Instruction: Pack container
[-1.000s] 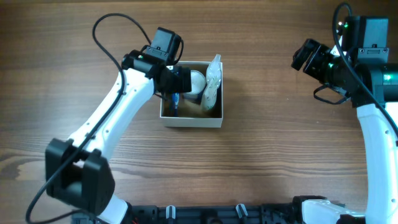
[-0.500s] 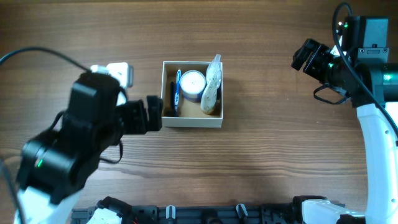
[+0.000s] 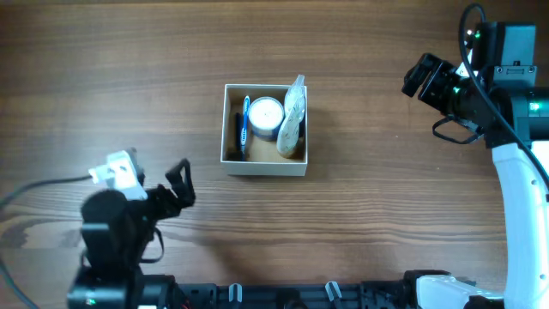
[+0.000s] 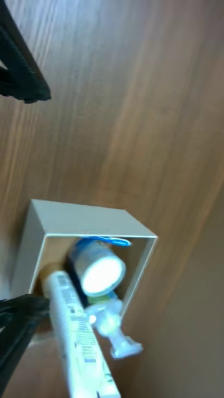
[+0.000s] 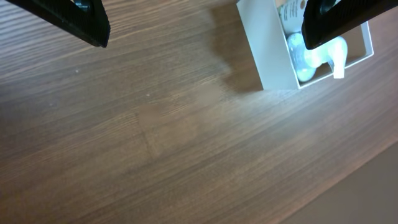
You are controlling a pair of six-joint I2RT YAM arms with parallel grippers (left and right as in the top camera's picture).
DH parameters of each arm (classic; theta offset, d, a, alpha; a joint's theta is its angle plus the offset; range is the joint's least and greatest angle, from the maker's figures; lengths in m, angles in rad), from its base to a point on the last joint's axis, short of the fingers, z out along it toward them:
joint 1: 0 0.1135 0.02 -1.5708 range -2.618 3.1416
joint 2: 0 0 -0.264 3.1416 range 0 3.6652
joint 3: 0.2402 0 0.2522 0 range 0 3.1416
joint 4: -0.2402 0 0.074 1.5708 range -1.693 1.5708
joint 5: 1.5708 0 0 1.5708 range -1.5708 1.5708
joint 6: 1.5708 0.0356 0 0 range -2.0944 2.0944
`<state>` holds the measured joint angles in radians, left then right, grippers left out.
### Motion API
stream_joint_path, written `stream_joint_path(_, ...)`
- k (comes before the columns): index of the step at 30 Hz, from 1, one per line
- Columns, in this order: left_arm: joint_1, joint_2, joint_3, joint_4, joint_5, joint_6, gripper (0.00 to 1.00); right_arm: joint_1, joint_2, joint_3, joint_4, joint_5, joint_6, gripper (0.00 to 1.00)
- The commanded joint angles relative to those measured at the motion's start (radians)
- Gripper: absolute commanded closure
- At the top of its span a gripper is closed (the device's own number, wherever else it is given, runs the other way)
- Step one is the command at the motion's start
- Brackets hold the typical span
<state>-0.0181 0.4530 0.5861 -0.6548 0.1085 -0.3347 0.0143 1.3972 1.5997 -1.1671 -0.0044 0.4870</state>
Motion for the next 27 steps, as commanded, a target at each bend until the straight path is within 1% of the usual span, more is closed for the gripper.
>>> stream_joint_path(1,0.01,-0.143,-0.212,0.111,0.036,0.013,0.0,-0.002,0.006,0.01,0.003,-0.012,0.012,0.0)
stream_joint_path(4,0.01,-0.253,-0.355,0.218,0.037,0.012,0.0,-0.002,0.006,0.01,0.003,-0.012,0.012,0.0)
stream_joint_path(9,0.029,-0.38,-0.443,0.221,0.021,0.013,0.0,-0.002,0.006,0.01,0.003,-0.012,0.012,0.0)
stream_joint_path(12,0.029,-0.441,-0.459,0.222,0.021,0.012,0.0,-0.002,0.006,0.01,0.003,-0.012,0.012,0.0)
stream_joint_path(27,0.029,-0.45,-0.459,0.222,0.022,0.013,0.0,-0.002,0.006,0.01,0.003,-0.012,0.013,0.0)
